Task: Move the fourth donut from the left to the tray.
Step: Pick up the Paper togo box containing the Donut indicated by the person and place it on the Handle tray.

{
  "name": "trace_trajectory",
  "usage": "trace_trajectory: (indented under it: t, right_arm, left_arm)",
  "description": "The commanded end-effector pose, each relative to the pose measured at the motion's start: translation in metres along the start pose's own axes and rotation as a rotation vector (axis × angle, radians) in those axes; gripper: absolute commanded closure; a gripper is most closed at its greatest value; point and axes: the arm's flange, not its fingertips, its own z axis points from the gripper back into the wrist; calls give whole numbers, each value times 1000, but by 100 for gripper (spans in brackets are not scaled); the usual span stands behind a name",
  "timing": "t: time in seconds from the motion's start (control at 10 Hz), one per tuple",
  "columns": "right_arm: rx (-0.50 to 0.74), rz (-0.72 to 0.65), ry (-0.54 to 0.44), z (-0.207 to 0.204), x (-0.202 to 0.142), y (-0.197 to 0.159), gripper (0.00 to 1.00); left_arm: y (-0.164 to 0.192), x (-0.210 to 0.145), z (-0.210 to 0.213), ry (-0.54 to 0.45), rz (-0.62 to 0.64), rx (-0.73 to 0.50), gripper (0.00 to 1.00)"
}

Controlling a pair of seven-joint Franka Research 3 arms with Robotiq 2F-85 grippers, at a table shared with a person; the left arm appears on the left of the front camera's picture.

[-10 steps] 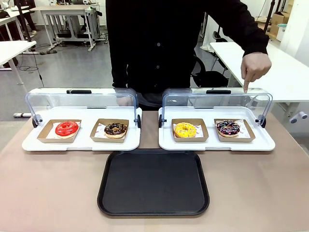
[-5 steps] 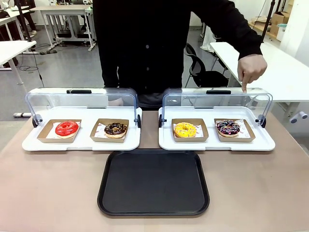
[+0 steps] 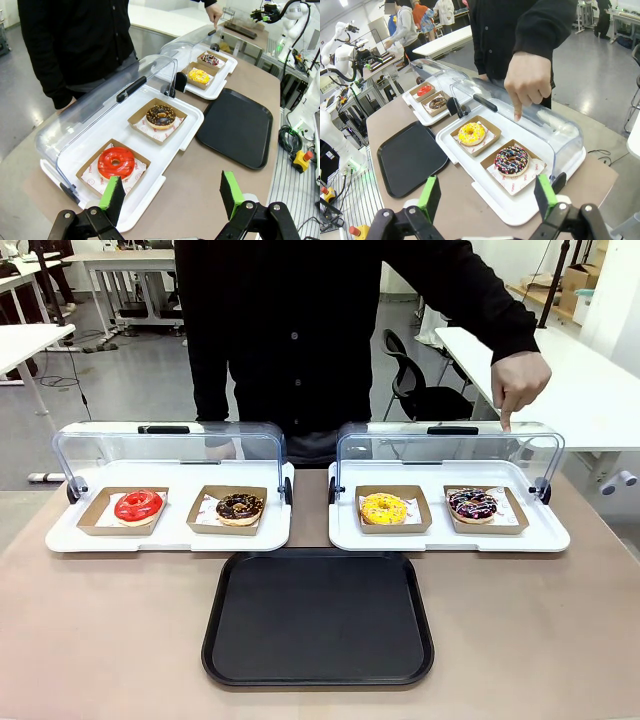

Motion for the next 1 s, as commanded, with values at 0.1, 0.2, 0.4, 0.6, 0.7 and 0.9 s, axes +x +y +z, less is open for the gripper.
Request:
trace_trajectory:
  t: [0.1,0.2,0.4,0.6,0.7,0.9]
  right_arm:
    - [1,27,-33,-1,2,-1,0]
    - [1,27,-33,-1,2,-1,0]
    - [0,0,0,0,0,0,0]
    - [28,72,31,-15,17,14,0]
    - [37,110,55,-21,27,22,0]
    - [48,233,165,-43,40,42,0]
  left_arm:
    - [2,1,0,-25,-22,-3,0]
    - [2,1,0,-25,-22,-3,0]
    - [2,1,0,-25,-22,-3,0]
    - [2,1,0,-25,-22,-3,0]
    - [2,1,0,-25,-22,-3,0]
    - [2,1,0,-25,-22,-3,0]
